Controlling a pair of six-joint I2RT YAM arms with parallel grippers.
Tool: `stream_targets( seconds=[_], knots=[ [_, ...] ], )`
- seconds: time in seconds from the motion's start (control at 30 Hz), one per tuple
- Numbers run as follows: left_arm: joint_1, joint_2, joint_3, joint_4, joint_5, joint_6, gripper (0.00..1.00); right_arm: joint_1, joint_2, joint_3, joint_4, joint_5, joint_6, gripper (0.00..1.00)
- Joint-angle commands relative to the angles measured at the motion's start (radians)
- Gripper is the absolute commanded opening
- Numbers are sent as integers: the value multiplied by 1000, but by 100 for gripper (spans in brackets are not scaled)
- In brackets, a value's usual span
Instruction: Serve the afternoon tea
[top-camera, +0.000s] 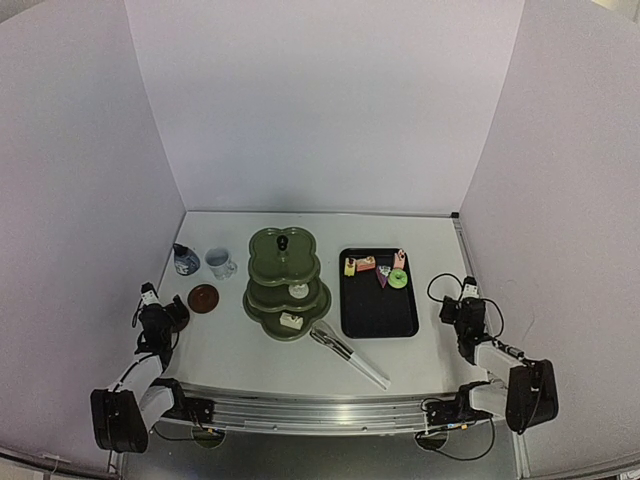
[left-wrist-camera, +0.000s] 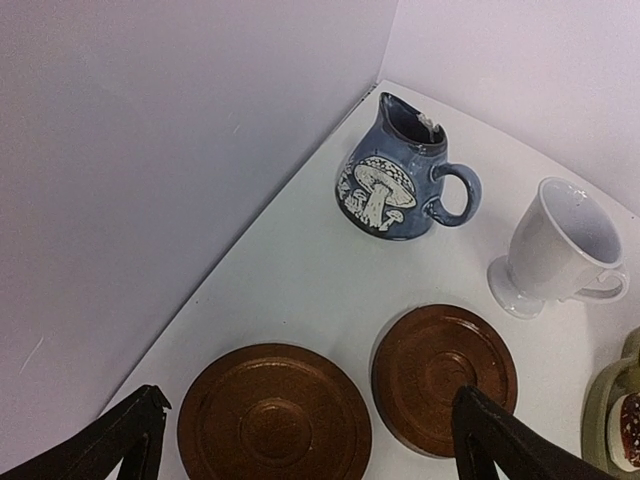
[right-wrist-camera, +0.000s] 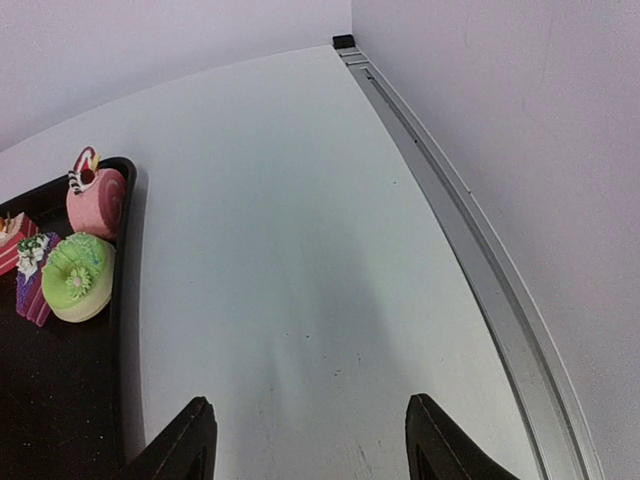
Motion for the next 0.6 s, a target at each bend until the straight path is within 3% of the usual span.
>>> stream_targets(
  seconds=[0.0,0.1,0.13,0.2,0.27,0.43,0.57],
  knots=[
    [5,1,74,-64,86,15,100,2,0,114,-164,-164,-43,62],
    [4,-23,90,-154,350,265,100,19,-56,232,-425,-200,-35,64],
    [4,-41,83,-161,412,297,100,22,-79,264,-504,-234,-28,69],
    [4,-81,66,-146,427,267,100,42,-127,320,-634,-305,-1,85],
    [5,-112,86,-164,434,236,100,104,-169,359,-743,-330,40,90],
    [4,-102,231,-273,584,137,100,409,-236,377,-840,-316,154,92],
    [4,-107,261,-234,767,98,100,714,-110,436,-865,-188,191,92]
  ],
)
